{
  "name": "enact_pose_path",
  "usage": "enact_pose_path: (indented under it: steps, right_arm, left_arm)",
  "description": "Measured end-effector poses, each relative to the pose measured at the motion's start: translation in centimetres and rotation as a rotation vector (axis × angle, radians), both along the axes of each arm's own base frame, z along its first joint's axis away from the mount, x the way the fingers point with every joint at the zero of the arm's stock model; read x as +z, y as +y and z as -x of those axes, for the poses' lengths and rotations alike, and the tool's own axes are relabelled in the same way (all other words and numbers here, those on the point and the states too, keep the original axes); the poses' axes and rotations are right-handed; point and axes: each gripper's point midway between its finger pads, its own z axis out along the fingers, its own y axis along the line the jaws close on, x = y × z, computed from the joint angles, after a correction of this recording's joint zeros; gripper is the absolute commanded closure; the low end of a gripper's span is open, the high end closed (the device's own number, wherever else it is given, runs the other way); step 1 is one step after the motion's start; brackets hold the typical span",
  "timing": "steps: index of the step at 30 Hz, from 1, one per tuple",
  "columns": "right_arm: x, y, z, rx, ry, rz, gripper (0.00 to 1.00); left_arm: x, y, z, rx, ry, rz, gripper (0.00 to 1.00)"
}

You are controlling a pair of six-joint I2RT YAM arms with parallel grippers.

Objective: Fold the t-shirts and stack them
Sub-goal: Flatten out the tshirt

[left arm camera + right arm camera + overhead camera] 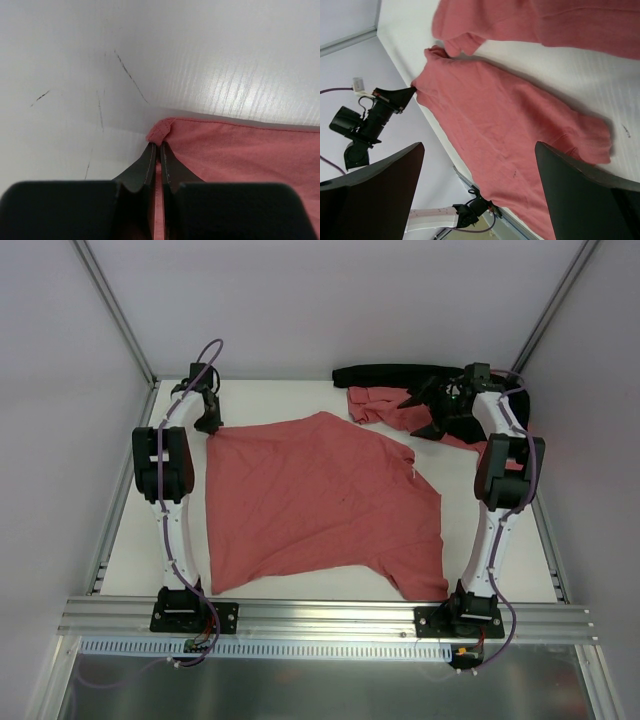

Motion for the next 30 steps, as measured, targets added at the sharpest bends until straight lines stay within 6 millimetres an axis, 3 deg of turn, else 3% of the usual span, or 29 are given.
enact_pose_path:
  steps: [4,9,10,11,12,14,19,23,26,30]
  right_arm:
    - [-2.0,0.6,0.1,0.01,0.041,-0.002,0.0]
    - [-2.0,0.9,-0.2,0.016,0.026,-0.005,0.01]
    - [-2.0,0.9,-0.2,0.016,0.025,-0.005,0.0]
    - [-2.0,0.9,-0.2,0.016,0.024,-0.005,0.0]
    - [-1.9,0.9,-0.2,0.016,0.023,-0.005,0.0]
    - [-1.9,0.9,-0.3,0.016,0.019,-0.005,0.0]
    - [-2.1,0.9,-0.3,0.016,0.021,-0.005,0.01]
    - [-3.3,0.9,-0.8,0.016,0.035,-0.005,0.01]
    - [-4.8,0.8,-1.2,0.016,0.055,-0.005,0.0]
    - [-6.7,0.8,-1.4,0.01,0.082,-0.01,0.0]
  left_arm:
    - [0.6,0.1,-0.4,0.006,-0.014,-0.021,1.0]
    - [1.2,0.5,-0.5,0.02,-0.025,-0.056,0.97]
    - [1.2,0.7,-0.5,0.024,-0.025,-0.064,0.88]
    - [1.3,0.8,-0.5,0.03,-0.026,-0.07,0.57]
    - [1.4,0.9,-0.5,0.026,-0.026,-0.079,0.36]
    - [1.5,1.1,-0.5,0.035,-0.028,-0.092,0.01]
    - [2.0,1.3,-0.6,0.063,-0.041,-0.096,0.01]
    - [3.4,0.9,-0.6,0.071,-0.068,-0.064,0.01]
    - [6.0,-0.2,-0.8,0.059,-0.121,-0.005,0.01]
    - [10.8,-2.8,-0.6,0.02,-0.215,0.086,0.01]
